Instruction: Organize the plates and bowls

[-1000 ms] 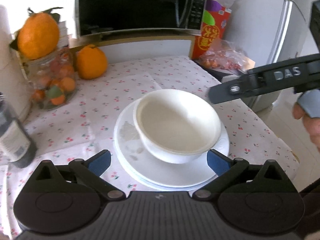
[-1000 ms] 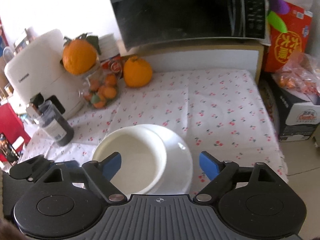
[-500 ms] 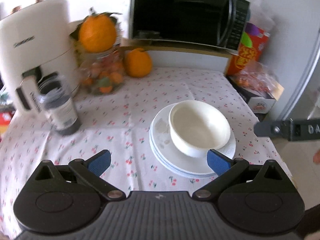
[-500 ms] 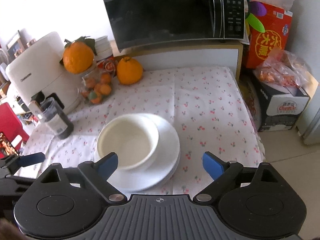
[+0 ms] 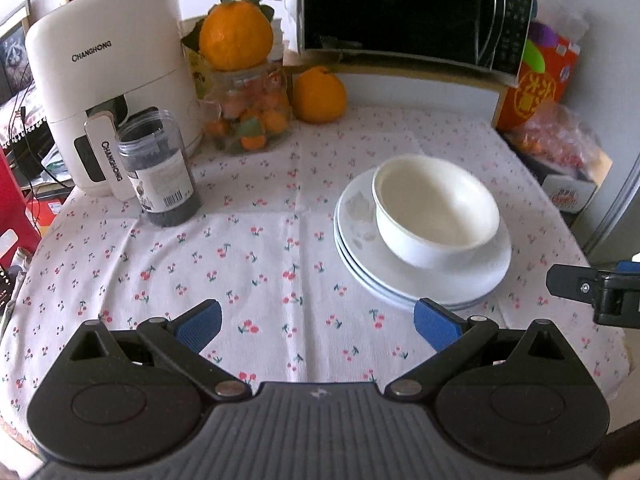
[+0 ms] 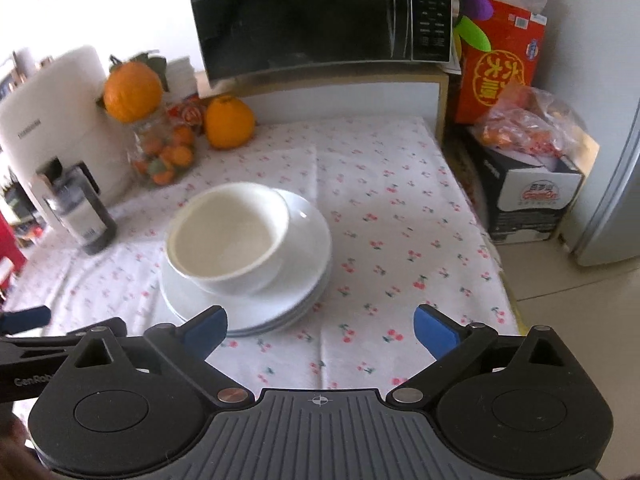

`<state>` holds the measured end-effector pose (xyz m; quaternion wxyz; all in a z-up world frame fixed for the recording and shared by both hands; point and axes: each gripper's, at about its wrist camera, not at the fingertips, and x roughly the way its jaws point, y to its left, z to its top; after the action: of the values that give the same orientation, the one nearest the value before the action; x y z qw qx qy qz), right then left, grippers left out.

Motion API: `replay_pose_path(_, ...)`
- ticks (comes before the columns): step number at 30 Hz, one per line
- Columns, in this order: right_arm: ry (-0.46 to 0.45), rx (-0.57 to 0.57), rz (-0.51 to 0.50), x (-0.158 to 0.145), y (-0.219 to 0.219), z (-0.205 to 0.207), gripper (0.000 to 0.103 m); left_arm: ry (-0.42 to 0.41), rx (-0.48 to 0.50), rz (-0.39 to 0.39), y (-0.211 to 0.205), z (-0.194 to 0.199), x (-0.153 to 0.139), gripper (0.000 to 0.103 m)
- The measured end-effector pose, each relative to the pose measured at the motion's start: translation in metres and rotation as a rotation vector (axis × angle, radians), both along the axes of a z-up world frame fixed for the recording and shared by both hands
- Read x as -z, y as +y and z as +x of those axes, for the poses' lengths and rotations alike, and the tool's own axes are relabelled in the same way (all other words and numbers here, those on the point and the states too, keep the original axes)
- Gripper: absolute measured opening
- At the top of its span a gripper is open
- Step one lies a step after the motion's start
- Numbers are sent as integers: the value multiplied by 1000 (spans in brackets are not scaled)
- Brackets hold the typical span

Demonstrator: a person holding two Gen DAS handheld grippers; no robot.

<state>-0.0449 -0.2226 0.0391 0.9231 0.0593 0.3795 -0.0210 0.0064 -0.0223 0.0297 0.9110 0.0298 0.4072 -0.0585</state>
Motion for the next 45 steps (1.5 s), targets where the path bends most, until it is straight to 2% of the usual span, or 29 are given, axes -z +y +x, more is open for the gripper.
replay_pose_path(12, 33, 40, -37, 17, 4, 0, 101, 77, -33, 2, -11, -2, 13, 103)
replay_pose_path(25, 37, 30, -76, 23, 12, 2, 101, 58, -42, 38, -14, -4, 11, 103)
replay_pose_path(45, 48, 31, -66, 26, 13, 2, 101, 70, -55, 34, -13, -4, 13, 103)
